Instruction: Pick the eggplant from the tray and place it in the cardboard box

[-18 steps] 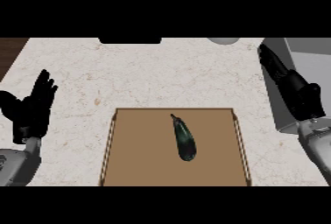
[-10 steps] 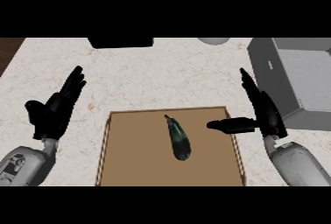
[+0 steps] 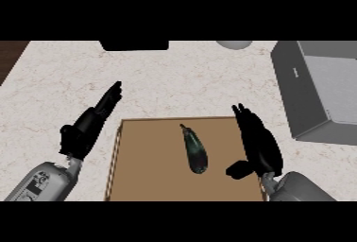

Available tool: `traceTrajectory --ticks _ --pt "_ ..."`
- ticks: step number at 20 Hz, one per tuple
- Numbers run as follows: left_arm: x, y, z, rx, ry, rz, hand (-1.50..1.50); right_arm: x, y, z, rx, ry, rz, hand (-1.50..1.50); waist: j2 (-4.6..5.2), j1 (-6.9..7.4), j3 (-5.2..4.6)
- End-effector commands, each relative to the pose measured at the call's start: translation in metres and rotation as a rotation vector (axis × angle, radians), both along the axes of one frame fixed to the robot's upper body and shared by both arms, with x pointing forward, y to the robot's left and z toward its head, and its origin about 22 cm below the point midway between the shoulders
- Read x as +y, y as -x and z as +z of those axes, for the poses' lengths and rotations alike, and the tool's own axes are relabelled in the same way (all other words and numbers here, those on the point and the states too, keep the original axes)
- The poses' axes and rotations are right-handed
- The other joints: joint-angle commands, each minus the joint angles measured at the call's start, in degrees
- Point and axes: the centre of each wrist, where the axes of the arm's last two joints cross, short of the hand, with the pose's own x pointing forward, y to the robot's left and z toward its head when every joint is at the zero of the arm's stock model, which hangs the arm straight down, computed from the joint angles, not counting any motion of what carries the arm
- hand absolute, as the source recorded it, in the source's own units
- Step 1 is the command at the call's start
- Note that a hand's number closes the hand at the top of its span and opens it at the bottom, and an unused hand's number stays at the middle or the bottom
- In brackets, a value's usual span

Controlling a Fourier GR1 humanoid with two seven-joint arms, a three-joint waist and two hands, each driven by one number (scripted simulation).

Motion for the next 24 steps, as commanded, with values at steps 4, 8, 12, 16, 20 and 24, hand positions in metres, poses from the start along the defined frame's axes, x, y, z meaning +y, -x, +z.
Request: traceTrajectory --ticks 4,8,12,16,20,24 --pt "-0.019 0.002 -0.009 -0.031 -0.006 -0.024 0.00 0.073 0.020 0.080 0.024 0.230 -0.012 -1.50 0.30 0.33 0.18" --pt "-0.007 -0.003 0.005 -0.019 -0.003 -0.046 0.00 0.102 0.029 0.111 0.216 0.196 0.030 -1.50 0.49 1.23 0.25" --pt "-0.030 -0.005 0.000 -0.011 0.004 -0.063 0.00 0.119 0.012 0.127 0.316 0.131 0.003 -1.50 1.00 1.15 0.34" --pt "-0.018 0.002 -0.003 -0.017 -0.003 -0.053 0.00 0.122 0.001 0.125 0.371 0.114 -0.047 -1.50 0.96 1.51 0.39" --pt "-0.003 0.003 -0.001 -0.011 0.013 -0.074 0.00 0.150 0.001 0.110 0.382 0.074 -0.084 -1.50 0.98 1.94 0.42" --pt "-0.021 -0.011 -0.001 -0.027 -0.007 -0.064 0.00 0.153 -0.011 0.112 0.381 0.101 -0.082 -1.50 1.13 1.32 0.45"
